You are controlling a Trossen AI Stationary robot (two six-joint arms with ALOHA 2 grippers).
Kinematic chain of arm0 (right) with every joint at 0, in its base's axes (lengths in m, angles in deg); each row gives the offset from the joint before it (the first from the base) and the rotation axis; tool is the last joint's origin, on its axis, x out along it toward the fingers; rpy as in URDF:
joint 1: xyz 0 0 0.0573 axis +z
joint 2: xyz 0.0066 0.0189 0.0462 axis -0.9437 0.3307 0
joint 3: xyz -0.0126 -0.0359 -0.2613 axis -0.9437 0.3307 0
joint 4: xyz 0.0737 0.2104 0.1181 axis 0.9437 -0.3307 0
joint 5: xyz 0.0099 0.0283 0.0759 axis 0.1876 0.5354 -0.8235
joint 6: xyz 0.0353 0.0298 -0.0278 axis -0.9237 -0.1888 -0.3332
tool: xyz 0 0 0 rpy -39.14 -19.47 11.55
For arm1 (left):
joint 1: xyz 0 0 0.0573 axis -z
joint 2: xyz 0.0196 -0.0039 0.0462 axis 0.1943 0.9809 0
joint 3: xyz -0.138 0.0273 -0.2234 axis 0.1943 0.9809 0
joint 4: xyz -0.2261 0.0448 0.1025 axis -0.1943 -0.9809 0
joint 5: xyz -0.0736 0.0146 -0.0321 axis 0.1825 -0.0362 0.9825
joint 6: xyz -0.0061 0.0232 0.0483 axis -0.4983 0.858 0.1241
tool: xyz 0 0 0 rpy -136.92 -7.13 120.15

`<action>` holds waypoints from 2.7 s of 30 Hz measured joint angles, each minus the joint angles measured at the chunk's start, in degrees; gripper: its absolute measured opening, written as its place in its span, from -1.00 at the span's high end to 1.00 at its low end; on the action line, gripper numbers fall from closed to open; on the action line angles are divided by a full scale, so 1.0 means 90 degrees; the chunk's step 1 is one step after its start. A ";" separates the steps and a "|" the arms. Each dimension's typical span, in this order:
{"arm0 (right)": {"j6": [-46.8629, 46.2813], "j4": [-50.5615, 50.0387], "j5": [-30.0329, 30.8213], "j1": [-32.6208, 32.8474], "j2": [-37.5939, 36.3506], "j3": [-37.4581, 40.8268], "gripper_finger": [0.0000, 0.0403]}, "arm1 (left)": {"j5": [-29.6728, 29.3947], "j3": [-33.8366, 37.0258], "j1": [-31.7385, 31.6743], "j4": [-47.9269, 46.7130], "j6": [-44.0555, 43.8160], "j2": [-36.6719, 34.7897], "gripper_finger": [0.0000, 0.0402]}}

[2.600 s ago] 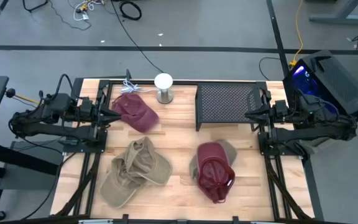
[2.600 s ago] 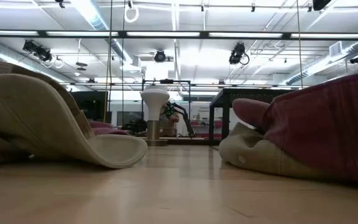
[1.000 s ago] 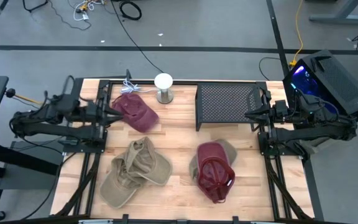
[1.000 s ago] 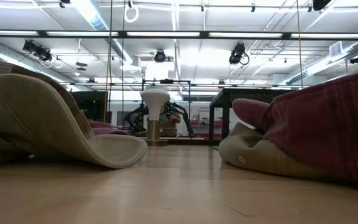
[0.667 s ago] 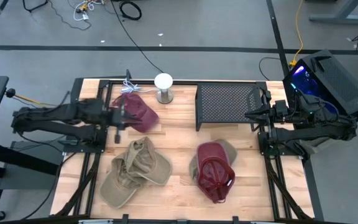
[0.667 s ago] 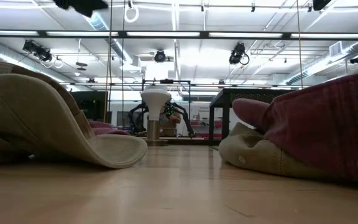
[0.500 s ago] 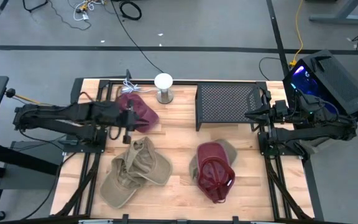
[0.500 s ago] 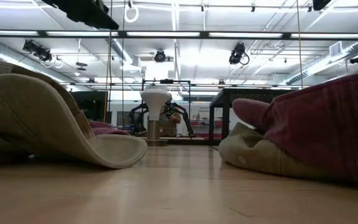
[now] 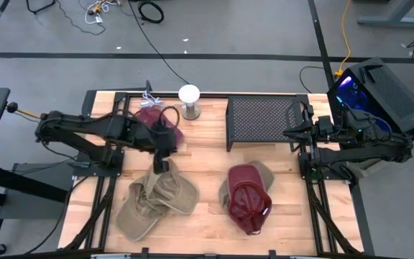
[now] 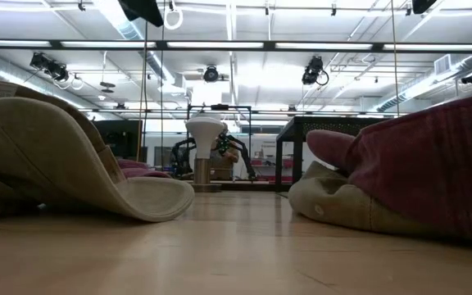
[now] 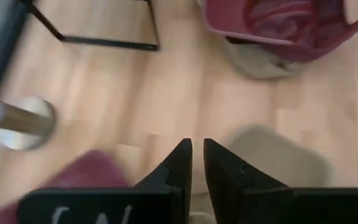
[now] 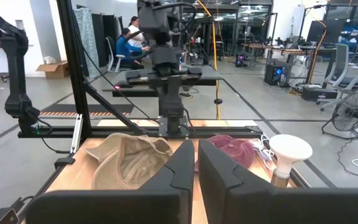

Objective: Pick & Place hat
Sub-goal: Put the top brown hat on the black shelf

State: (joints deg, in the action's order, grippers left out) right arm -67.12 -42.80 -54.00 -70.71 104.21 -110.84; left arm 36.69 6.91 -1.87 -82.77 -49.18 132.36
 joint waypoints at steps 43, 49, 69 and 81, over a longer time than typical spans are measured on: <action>0.0001 -0.0022 0.0000 -0.0001 0.0000 -0.0001 0.87 | 0.0304 -0.0086 0.0927 -0.2186 -0.3889 0.1805 0.13; -0.0001 -0.0048 -0.0001 0.0001 0.0000 0.0001 0.87 | 0.0478 -0.0078 0.0863 -0.2341 -0.4034 0.2030 -0.24; 0.0001 -0.0052 0.0000 0.0000 0.0000 0.0000 0.87 | 0.0497 0.1476 0.0856 -0.2002 -0.4534 0.1991 -0.02; -0.0002 -0.0049 0.0000 -0.0001 0.0000 -0.0001 0.87 | -0.1145 0.0772 0.0893 -0.1967 -0.4578 0.1546 0.93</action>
State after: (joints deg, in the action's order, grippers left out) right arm -67.13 -43.25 -54.00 -70.72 104.21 -110.84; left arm 26.39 13.86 6.17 -100.48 -90.39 146.27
